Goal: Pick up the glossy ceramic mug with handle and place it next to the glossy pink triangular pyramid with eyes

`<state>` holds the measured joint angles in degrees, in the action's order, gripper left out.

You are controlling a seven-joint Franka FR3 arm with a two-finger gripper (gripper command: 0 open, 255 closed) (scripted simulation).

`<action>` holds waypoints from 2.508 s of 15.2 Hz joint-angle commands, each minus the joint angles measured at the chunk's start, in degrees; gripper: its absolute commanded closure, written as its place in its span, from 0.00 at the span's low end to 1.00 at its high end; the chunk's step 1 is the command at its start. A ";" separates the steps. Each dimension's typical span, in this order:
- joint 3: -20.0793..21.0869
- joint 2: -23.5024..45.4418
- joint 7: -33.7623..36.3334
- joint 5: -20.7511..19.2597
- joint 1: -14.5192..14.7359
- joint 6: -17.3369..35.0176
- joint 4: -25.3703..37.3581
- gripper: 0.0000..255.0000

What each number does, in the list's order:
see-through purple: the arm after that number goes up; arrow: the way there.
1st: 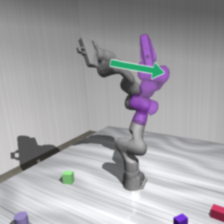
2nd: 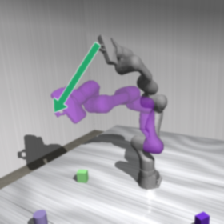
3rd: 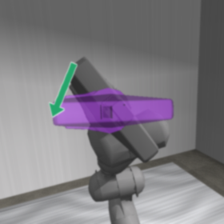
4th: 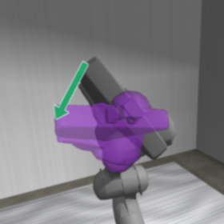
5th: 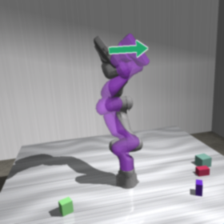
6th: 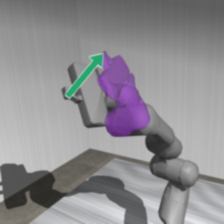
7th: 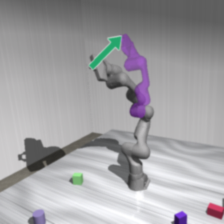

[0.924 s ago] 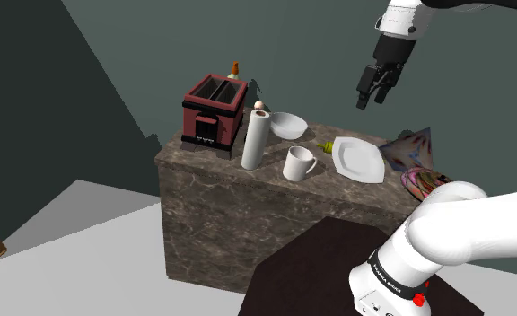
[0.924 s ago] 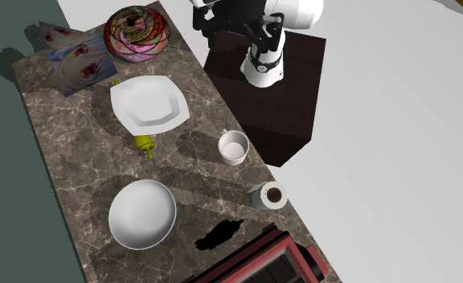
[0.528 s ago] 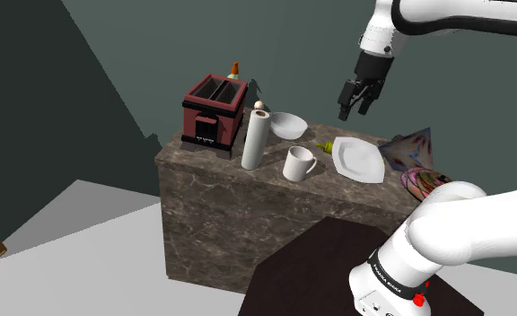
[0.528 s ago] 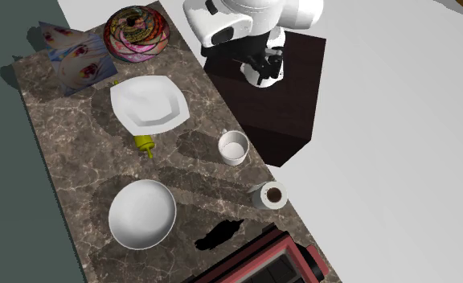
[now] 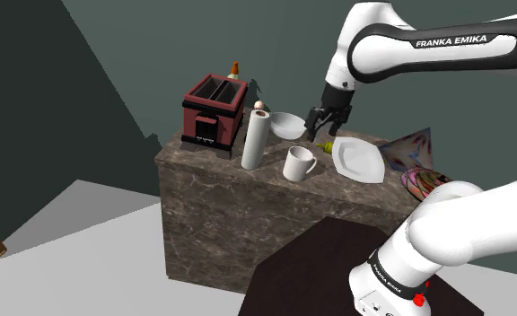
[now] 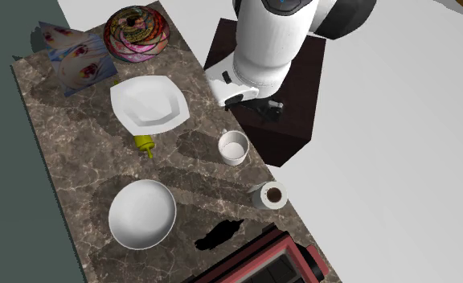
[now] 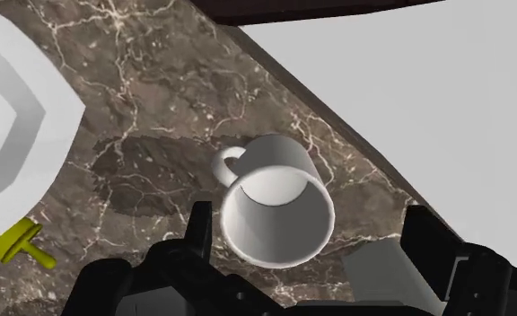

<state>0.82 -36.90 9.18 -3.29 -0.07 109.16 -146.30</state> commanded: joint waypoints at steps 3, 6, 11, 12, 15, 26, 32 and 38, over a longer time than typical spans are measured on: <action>1.46 6.64 3.65 0.66 0.04 9.86 -2.08 0.00; 2.64 12.37 6.55 0.84 0.04 16.85 -2.62 0.00; 3.09 16.25 7.81 0.58 -0.14 22.16 -3.77 0.00; 3.10 16.80 7.87 0.50 -0.19 23.08 -4.14 0.00; 3.12 18.91 8.09 0.16 -0.40 26.40 -5.35 0.00; 3.12 18.91 8.09 0.16 -0.40 26.39 -5.35 1.00; 3.12 18.91 8.09 0.16 -0.40 26.39 -5.35 1.00; 2.97 16.18 7.62 0.55 -0.23 21.79 -3.46 1.00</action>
<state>3.81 -20.39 16.87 -2.79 -0.32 131.89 -150.37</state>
